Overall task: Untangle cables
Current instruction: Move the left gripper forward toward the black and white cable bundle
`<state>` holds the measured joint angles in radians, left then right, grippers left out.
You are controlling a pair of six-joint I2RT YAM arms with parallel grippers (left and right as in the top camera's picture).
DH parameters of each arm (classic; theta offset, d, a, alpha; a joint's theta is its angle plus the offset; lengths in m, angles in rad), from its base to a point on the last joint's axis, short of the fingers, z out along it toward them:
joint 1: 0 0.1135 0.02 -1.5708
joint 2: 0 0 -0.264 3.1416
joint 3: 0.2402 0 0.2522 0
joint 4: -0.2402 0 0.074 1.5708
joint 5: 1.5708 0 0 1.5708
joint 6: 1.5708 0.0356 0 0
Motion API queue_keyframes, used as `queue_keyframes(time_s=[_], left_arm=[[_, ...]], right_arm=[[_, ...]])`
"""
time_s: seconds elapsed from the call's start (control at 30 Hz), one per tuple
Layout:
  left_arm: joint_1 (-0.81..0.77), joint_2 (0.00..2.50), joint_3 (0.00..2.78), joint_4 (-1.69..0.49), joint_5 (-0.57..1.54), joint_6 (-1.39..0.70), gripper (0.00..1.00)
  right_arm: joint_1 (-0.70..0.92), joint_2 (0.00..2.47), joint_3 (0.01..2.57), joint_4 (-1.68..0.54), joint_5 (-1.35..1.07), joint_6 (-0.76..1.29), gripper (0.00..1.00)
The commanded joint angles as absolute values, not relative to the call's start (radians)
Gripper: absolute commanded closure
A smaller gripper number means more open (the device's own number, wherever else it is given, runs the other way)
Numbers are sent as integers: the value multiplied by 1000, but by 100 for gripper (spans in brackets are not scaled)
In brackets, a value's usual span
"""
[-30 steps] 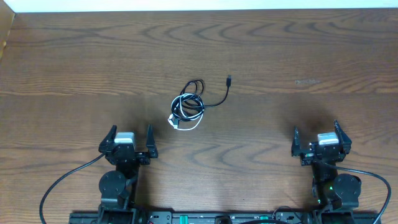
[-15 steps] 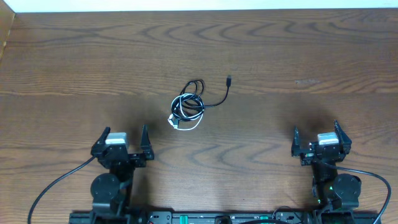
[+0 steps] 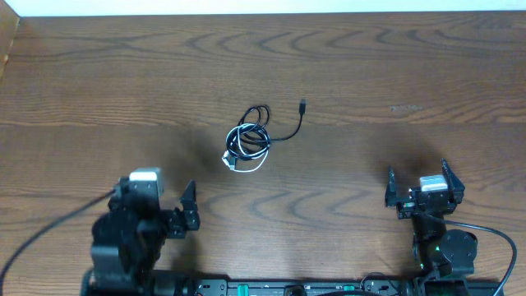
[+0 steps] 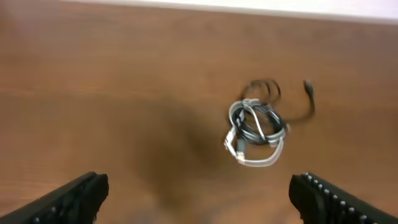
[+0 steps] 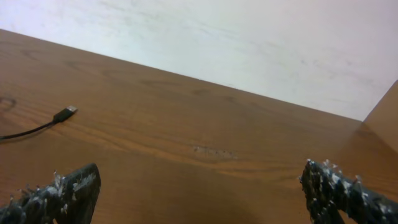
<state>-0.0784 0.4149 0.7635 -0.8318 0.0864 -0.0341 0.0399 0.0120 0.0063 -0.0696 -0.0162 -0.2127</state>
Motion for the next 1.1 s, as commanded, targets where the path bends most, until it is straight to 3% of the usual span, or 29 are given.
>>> queue_keyframes(time_s=[0.0, 0.3, 0.53, 1.03, 1.07], left_arm=[[-72, 564, 858, -891, 151, -50, 2], [-72, 1008, 1112, -1161, 212, -49, 2], [-72, 1280, 1261, -1238, 360, -47, 2], [-72, 1511, 1264, -1205, 359, -50, 2], [-72, 1516, 1264, -1202, 359, -50, 9]], right_arm=[[47, 7, 6, -74, -26, -221, 1], [47, 7, 6, -74, -26, -222, 1], [47, 7, 6, -74, -26, -222, 1], [47, 7, 6, -74, -26, -222, 1], [47, 7, 6, -74, -26, -221, 1]])
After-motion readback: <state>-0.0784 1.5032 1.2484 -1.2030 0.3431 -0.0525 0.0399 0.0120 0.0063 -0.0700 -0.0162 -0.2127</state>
